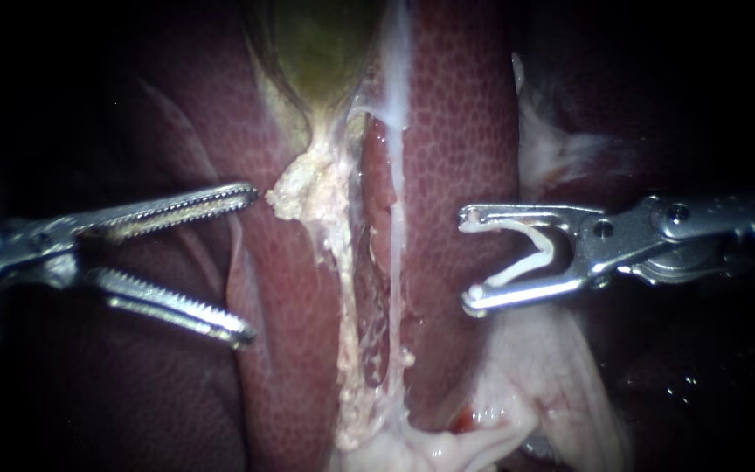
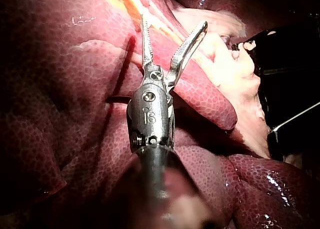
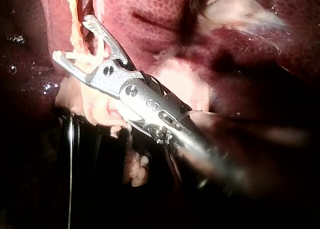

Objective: Grabbing gallbladder

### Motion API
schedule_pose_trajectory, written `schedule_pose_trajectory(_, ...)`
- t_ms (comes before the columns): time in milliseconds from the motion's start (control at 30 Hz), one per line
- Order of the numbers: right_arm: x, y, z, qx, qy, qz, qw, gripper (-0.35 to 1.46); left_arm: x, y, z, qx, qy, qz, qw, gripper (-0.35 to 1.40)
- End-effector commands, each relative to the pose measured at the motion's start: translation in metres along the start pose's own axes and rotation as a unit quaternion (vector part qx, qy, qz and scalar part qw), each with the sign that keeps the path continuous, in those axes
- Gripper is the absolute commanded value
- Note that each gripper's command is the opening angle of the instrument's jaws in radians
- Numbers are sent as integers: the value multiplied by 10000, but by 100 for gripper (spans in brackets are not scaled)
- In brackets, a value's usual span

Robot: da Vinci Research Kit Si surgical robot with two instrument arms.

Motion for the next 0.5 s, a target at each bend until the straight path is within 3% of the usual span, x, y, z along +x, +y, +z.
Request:
schedule_pose_trajectory(33, 0, 0, 0, 0, 0, 0, 10000, 60, -1, 0, -1, 2, -1, 0, 10000, 79)
schedule_pose_trajectory(267, 0, 0, 0, 0, 0, 0, 10000, 60, -3, 7, 2, -59, 7, -18, 10000, 79)
schedule_pose_trajectory(500, 0, 0, 0, 0, 0, 0, 10000, 60, -2, 23, 18, -155, 18, -44, 9999, 79)
